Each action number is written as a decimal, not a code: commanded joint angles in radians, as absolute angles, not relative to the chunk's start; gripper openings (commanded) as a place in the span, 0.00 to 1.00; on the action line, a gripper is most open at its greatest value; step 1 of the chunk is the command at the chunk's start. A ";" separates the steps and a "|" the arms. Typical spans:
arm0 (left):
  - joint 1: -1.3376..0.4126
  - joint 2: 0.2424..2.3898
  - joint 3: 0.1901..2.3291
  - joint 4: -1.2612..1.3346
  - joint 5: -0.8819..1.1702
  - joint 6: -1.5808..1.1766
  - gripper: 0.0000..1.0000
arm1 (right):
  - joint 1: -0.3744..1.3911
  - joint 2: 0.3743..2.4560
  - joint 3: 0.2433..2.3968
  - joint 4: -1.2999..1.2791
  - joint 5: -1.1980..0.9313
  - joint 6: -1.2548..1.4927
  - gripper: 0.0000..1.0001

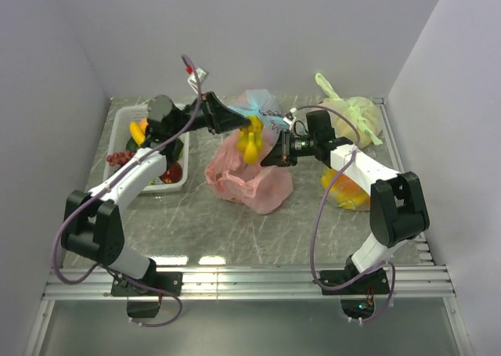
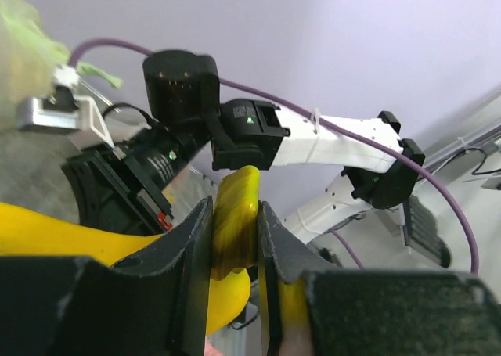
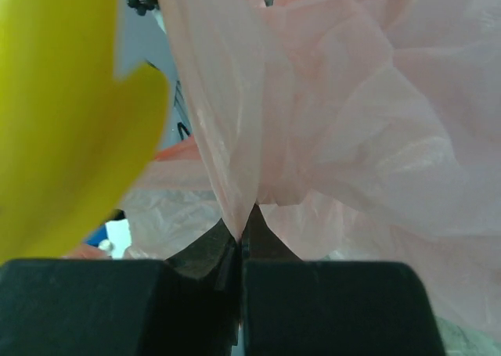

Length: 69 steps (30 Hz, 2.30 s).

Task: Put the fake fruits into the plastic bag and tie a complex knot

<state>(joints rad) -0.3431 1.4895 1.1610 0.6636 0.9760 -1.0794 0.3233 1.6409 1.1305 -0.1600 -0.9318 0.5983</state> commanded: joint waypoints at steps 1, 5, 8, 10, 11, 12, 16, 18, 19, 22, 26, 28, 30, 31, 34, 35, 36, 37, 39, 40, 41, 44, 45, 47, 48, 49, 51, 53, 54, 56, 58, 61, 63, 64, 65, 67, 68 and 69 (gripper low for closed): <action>-0.377 1.543 1.102 0.924 0.942 -1.205 0.00 | 0.290 1.583 1.094 -0.112 -0.976 0.612 0.00; -0.383 1.666 1.001 1.203 1.040 -1.363 0.01 | 0.265 1.578 1.078 -0.107 -0.989 0.615 0.00; -0.388 1.709 0.930 1.208 1.086 -1.378 0.00 | 0.245 1.582 1.085 -0.083 -1.009 0.640 0.00; -0.387 1.691 0.904 1.134 1.097 -1.226 0.01 | 0.242 1.585 1.100 -0.109 -1.014 0.632 0.00; -0.388 1.683 0.891 1.131 1.110 -1.185 0.01 | 0.241 1.585 1.103 -0.124 -1.009 0.620 0.00; -0.387 1.668 0.897 1.106 1.117 -1.134 0.01 | 0.241 1.585 1.104 -0.142 -1.006 0.588 0.00; -0.379 1.596 1.000 1.010 1.137 -1.103 0.00 | 0.241 1.577 1.077 -0.192 -0.985 0.548 0.00; -0.379 1.534 1.044 0.883 1.137 -1.049 0.00 | 0.244 1.568 1.072 -0.201 -0.970 0.531 0.00; -0.382 1.517 1.072 0.861 1.140 -1.040 0.01 | 0.241 1.566 1.075 -0.218 -0.960 0.522 0.00; -0.393 1.471 1.078 0.835 1.184 -1.060 0.00 | 0.241 1.566 1.094 -0.189 -0.936 0.532 0.00; -0.408 1.456 1.083 0.772 1.258 -1.048 0.01 | 0.245 1.578 1.109 -0.031 -0.962 0.659 0.00; -0.425 1.466 1.072 0.788 1.296 -1.066 0.00 | 0.253 1.585 1.118 0.070 -0.969 0.736 0.00; -0.436 1.491 1.066 0.788 1.313 -1.089 0.00 | 0.267 1.585 1.134 0.116 -0.982 0.774 0.00; -0.445 1.500 1.048 0.801 1.324 -1.100 0.01 | 0.271 1.583 1.135 0.150 -0.988 0.782 0.00; -0.443 1.535 0.999 0.909 1.322 -1.158 0.00 | 0.299 1.557 1.132 0.164 -1.017 0.789 0.00; -0.442 1.545 0.996 0.916 1.319 -1.158 0.00 | 0.304 1.545 1.131 0.146 -1.019 0.776 0.00; -0.437 1.557 0.994 0.923 1.310 -1.154 0.00 | 0.305 1.522 1.121 0.126 -1.017 0.744 0.00; -0.425 1.562 0.989 0.920 1.275 -1.147 0.00 | 0.308 1.511 1.112 0.089 -1.016 0.730 0.00; -0.413 1.577 0.989 0.843 1.253 -1.082 0.00 | 0.305 1.474 1.082 0.065 -1.015 0.700 0.00; -0.410 1.586 1.012 0.789 1.252 -1.040 0.00 | 0.305 1.462 1.071 0.052 -1.015 0.692 0.00; -0.407 1.594 1.018 0.758 1.249 -0.976 0.00 | 0.307 1.450 1.062 0.054 -1.014 0.690 0.00; -0.408 1.643 1.009 0.886 1.296 -1.112 0.00 | 0.305 1.419 1.037 0.068 -0.997 0.686 0.00; -0.411 1.672 0.976 1.004 1.308 -1.194 0.01 | 0.307 1.422 1.045 0.060 -0.988 0.664 0.00; -0.411 1.686 0.944 1.257 1.318 -1.383 0.01 | 0.302 1.433 1.055 0.052 -0.983 0.650 0.00; -0.410 1.687 0.924 1.272 1.315 -1.399 0.00 | 0.301 1.445 1.071 0.054 -0.989 0.650 0.00; -0.410 1.683 0.917 1.270 1.306 -1.396 0.00 | 0.301 1.451 1.080 0.052 -1.002 0.653 0.00; -0.413 1.666 0.931 1.234 1.272 -1.315 0.01 | 0.304 1.463 1.083 0.058 -1.019 0.675 0.00; -0.416 1.658 0.972 1.034 1.241 -1.115 0.01 | 0.302 1.463 1.069 0.049 -1.029 0.690 0.00; -0.413 1.652 1.015 0.969 1.203 -1.050 0.00 | 0.304 1.465 1.048 0.051 -1.037 0.699 0.00; -0.407 1.631 1.028 0.895 1.155 -0.925 0.01 | 0.302 1.462 1.023 0.040 -1.067 0.715 0.00; -0.396 1.600 1.051 0.731 1.027 -0.704 0.01 | 0.302 1.462 1.026 -0.049 -1.089 0.689 0.00; -0.387 1.531 1.063 0.438 0.819 -0.476 0.00 | 0.296 1.473 1.077 -0.284 -1.100 0.550 0.00; -0.377 1.508 1.057 0.384 0.747 -0.462 0.00 | 0.287 1.496 1.104 -0.371 -1.126 0.465 0.00; -0.373 1.502 1.063 0.349 0.653 -0.442 0.00 | 0.278 1.514 1.121 -0.420 -1.132 0.431 0.00; -0.371 1.497 1.072 0.319 0.612 -0.428 0.00 | 0.272 1.526 1.130 -0.451 -1.140 0.410 0.00; -0.370 1.480 1.077 0.275 0.525 -0.393 0.00 | 0.264 1.546 1.146 -0.524 -1.178 0.379 0.00; -0.371 1.474 1.083 0.244 0.447 -0.371 0.00 | 0.259 1.554 1.152 -0.544 -1.189 0.353 0.00; -0.371 1.474 1.116 0.200 0.407 -0.351 0.00 | 0.258 1.565 1.163 -0.563 -1.198 0.341 0.00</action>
